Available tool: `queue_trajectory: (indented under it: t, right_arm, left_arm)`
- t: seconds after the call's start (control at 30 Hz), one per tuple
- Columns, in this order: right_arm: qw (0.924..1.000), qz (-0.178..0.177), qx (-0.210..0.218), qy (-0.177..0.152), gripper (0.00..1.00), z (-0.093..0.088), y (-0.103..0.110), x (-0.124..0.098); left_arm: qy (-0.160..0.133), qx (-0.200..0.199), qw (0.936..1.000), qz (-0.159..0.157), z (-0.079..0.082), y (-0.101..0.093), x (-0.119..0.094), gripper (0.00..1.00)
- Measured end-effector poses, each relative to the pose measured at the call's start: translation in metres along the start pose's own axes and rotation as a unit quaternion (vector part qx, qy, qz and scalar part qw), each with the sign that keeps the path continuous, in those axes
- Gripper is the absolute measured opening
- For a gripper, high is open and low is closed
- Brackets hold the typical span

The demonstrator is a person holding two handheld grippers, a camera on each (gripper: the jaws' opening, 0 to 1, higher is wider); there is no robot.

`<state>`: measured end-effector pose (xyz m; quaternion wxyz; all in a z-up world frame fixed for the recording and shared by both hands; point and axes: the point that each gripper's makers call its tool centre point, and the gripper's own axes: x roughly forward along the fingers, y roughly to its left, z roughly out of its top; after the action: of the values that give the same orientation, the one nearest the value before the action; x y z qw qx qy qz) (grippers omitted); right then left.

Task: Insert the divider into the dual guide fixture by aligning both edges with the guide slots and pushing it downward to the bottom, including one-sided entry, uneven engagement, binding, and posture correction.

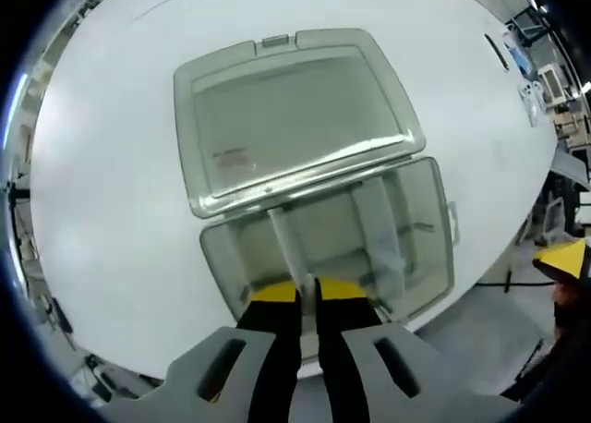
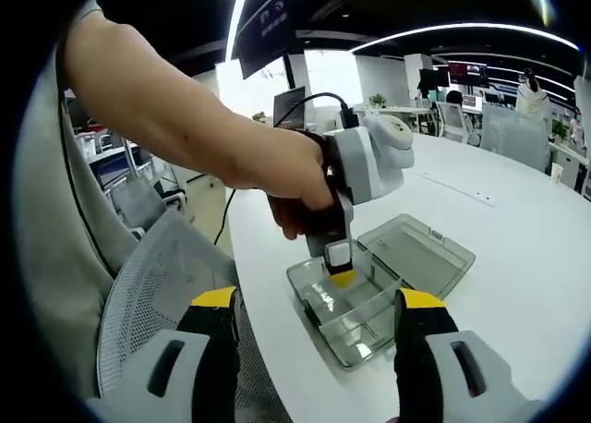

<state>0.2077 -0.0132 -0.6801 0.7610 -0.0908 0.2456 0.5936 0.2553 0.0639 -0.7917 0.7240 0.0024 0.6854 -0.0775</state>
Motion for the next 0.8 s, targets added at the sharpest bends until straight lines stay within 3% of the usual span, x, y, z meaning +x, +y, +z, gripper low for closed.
queue_trajectory:
  t: [0.8]
  right_arm:
    - [0.9999,-0.007,-0.001,0.008,0.66,-0.0057,-0.0034,0.0000]
  left_arm:
    - [-0.014,-0.017,0.9997,-0.010,-0.0030,-0.0002,0.0059,0.02]
